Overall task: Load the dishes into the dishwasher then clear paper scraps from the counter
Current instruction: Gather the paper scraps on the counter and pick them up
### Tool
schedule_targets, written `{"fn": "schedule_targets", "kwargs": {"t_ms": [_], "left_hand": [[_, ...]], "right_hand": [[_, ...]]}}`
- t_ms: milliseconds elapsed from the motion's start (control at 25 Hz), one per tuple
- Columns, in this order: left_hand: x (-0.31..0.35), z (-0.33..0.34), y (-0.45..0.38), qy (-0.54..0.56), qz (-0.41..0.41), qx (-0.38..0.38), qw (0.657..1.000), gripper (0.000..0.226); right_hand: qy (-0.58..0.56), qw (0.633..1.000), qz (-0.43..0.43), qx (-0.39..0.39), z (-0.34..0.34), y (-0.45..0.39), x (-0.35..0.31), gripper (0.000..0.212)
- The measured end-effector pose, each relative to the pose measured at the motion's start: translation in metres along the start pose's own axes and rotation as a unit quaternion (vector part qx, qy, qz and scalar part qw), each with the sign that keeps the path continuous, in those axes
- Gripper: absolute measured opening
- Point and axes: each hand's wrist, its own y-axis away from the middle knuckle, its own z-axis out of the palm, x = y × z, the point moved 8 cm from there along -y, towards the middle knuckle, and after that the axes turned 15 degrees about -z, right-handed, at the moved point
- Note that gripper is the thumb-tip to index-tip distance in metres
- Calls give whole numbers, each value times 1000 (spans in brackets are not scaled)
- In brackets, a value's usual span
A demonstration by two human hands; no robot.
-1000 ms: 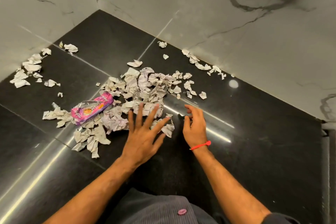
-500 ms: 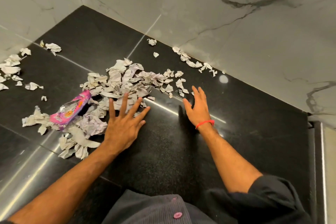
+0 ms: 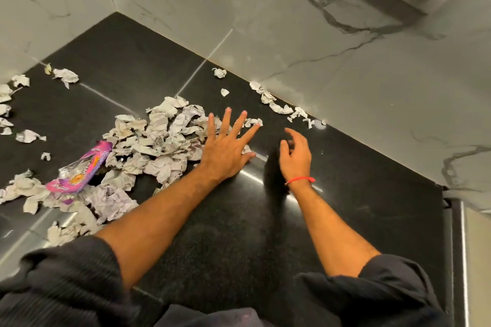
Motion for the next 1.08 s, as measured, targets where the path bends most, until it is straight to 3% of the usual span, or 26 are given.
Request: {"fn": "schedule_targets", "kwargs": {"t_ms": [120, 320, 440, 640, 720, 920, 1000, 1080], "left_hand": [[3, 18, -21, -60, 28, -59, 996, 71], [-48, 14, 10, -99, 39, -1, 994, 60], [-87, 15, 38, -114, 6, -5, 993, 60], [-123, 4, 49, -81, -19, -70, 994, 72], [-119, -11, 35, -40, -26, -62, 997, 76], [-55, -19, -57, 71, -32, -33, 996, 73], [-27, -10, -99, 80, -38, -48, 995, 79], [-13, 10, -120, 47, -35, -78, 995, 89]], "right_hand": [[97, 994, 13, -57, -26, -39, 46, 53], [145, 981, 64, -109, -13, -87, 83, 61], [167, 976, -35, -135, 52, -77, 34, 62], [8, 968, -190, -161, 120, -31, -65, 40], [-11, 968, -212, -133, 109, -35, -67, 39], [-4, 985, -159, -67, 64, -93, -34, 38], [9, 982, -158, -106, 67, -113, -33, 38], [40, 964, -181, -192, 83, -129, -35, 44]]}}
